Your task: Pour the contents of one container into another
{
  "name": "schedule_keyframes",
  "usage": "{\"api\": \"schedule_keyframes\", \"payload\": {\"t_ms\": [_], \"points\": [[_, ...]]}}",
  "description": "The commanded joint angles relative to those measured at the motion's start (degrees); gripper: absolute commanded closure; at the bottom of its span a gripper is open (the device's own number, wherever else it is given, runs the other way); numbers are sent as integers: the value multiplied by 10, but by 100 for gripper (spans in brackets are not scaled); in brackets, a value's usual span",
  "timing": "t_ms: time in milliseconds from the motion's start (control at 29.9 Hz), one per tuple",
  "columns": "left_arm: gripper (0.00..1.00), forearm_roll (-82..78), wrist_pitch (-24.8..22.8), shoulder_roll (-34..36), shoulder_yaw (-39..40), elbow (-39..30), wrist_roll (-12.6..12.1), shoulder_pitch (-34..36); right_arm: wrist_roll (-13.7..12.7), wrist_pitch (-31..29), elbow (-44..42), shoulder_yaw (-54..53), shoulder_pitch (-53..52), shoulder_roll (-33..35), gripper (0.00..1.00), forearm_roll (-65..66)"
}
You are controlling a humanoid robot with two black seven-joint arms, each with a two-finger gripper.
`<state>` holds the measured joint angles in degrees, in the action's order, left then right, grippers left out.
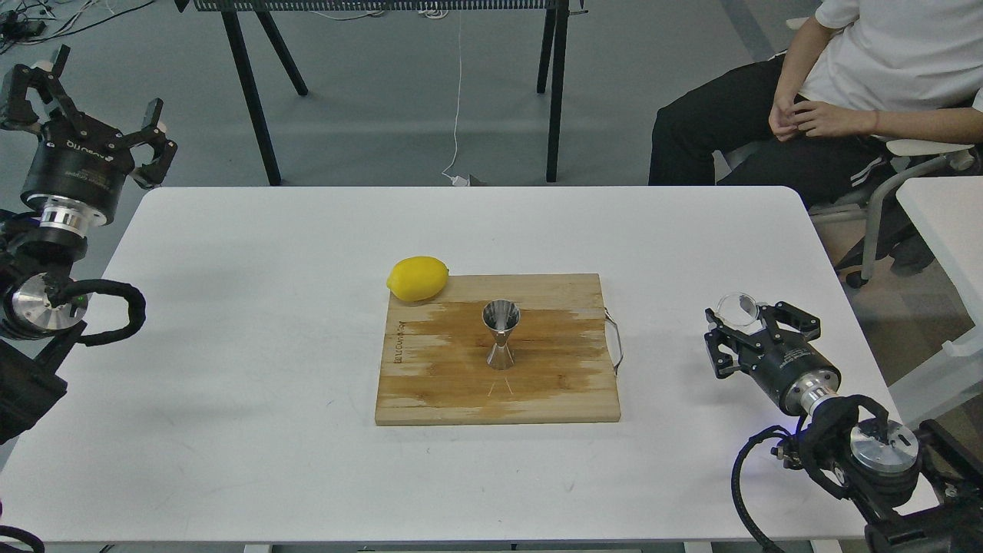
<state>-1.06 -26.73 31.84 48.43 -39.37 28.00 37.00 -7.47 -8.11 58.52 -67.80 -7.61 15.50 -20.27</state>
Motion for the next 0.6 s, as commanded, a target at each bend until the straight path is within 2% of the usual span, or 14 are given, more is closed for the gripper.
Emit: {"api": "schedule_keyframes", "payload": {"t_ms": [0,201,334,502,568], "points": [[0,0,0,0,-1,0,0,0,-15,-4,-24,0,-3,-8,70,0],[0,-1,0,1,-1,0,0,1,-20,-15,-84,4,-28,-27,68,1],[0,-1,0,1,-1,0,0,4,-20,-23,-89,5,-32,-27,67,1],[0,-1,0,1,-1,0,0,5,-20,-23,-89,5,-33,-26,60,1],[0,-1,0,1,-1,0,0,5,-20,-23,-89,5,-33,-26,54,1]]}}
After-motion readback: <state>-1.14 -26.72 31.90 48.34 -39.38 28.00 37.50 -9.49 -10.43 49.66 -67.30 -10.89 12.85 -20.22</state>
